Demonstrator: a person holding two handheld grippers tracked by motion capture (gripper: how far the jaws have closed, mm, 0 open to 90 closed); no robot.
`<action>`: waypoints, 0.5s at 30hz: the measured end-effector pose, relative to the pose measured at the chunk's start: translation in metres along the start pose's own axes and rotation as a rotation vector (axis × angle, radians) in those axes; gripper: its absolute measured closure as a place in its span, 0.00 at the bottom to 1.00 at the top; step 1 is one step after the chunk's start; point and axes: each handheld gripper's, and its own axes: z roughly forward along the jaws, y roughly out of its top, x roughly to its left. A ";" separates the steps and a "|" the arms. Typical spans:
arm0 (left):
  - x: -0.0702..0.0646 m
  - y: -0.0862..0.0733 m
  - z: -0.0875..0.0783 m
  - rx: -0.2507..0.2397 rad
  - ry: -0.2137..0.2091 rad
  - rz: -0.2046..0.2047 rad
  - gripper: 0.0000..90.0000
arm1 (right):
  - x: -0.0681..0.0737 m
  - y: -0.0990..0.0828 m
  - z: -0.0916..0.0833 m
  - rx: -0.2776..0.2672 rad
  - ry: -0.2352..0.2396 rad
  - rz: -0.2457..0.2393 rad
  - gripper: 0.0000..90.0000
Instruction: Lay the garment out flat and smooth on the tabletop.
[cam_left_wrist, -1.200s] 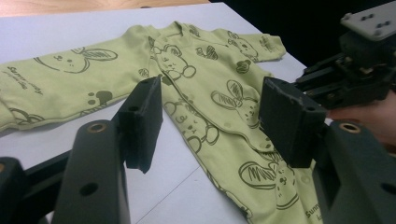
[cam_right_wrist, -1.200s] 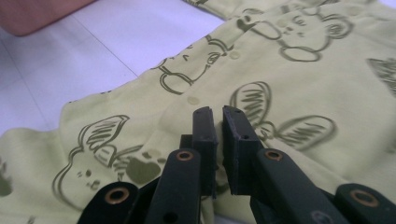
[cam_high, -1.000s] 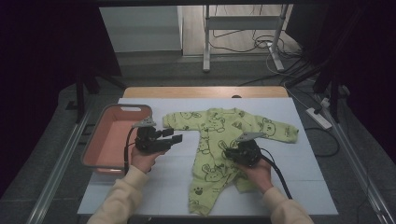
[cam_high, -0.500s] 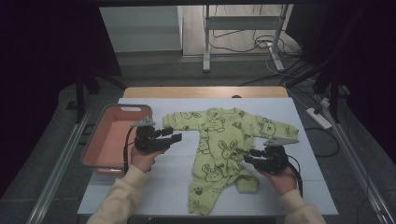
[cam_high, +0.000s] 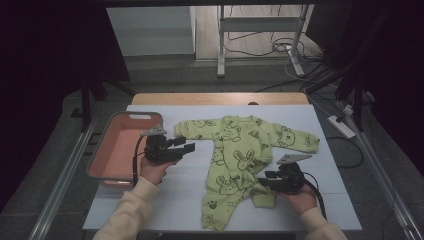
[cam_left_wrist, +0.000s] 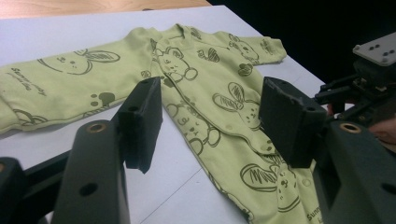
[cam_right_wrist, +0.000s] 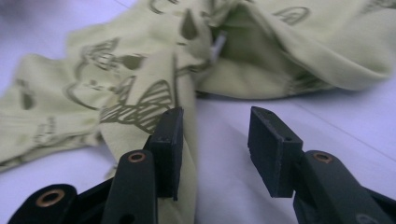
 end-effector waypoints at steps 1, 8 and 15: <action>0.000 0.000 0.000 0.000 0.000 0.000 0.44 | 0.002 0.001 0.000 0.001 0.013 -0.002 0.62; 0.000 0.000 0.001 0.001 -0.001 0.001 0.44 | 0.013 0.001 0.010 0.024 0.036 -0.029 0.61; -0.001 0.000 0.001 0.000 0.000 0.003 0.44 | 0.013 0.001 0.019 0.049 0.006 -0.028 0.70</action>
